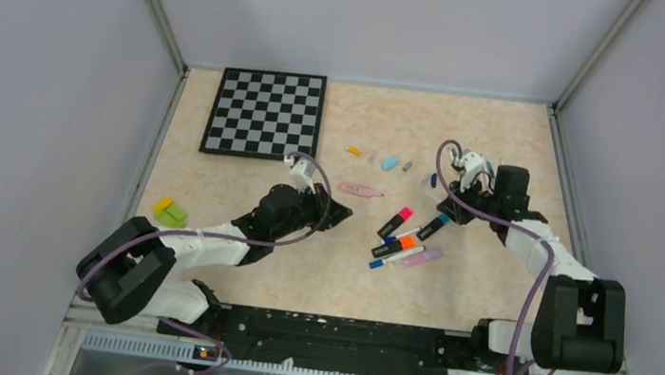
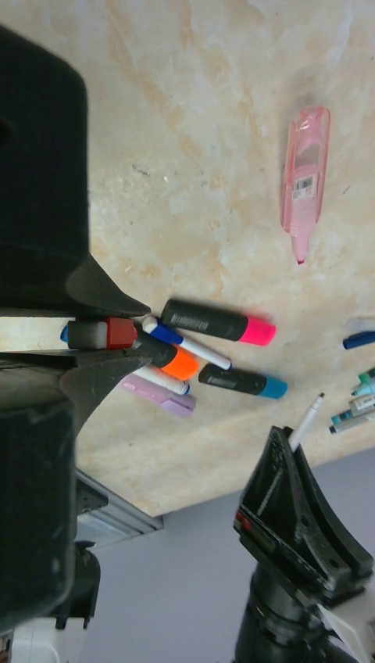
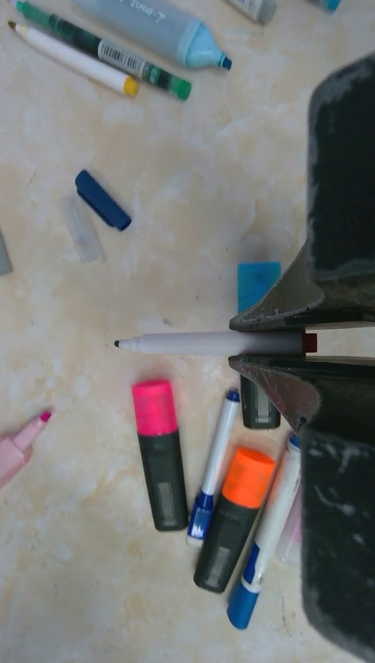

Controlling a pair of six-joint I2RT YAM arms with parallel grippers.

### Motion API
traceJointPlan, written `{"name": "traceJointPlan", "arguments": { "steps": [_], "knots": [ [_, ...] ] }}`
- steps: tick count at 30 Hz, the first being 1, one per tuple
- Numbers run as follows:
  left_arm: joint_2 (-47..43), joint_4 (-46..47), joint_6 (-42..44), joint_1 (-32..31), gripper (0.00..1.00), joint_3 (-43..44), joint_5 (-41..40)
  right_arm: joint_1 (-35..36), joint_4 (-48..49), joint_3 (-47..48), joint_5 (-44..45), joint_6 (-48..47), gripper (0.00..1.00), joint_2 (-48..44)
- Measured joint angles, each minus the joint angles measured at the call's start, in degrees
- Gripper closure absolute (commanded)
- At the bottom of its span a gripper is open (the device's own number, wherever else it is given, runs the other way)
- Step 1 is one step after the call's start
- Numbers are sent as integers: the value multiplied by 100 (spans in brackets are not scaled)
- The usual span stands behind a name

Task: Open the pen caps
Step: Open the pen cap from the pen, then place the pen cap at the center of the board, then place the pen at the center of the board.

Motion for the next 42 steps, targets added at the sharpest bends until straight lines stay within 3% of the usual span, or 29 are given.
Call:
{"name": "traceJointPlan", "arguments": {
  "steps": [6,17,34,42],
  "knots": [
    [562,-369,317,236,88,251,210,-278,-398,815,275,-343,100,861],
    [1314,-599,538,411,86,516,452,-566,-404,973,719,-328,96,1606],
    [1829,-767,579,520,85,824,739,-719,-389,1047,833,-234,90,1869],
    [1963,-1360,605,577,78,1263,575,-719,-533,1196,833,-188,84,2015]
  ]
}}
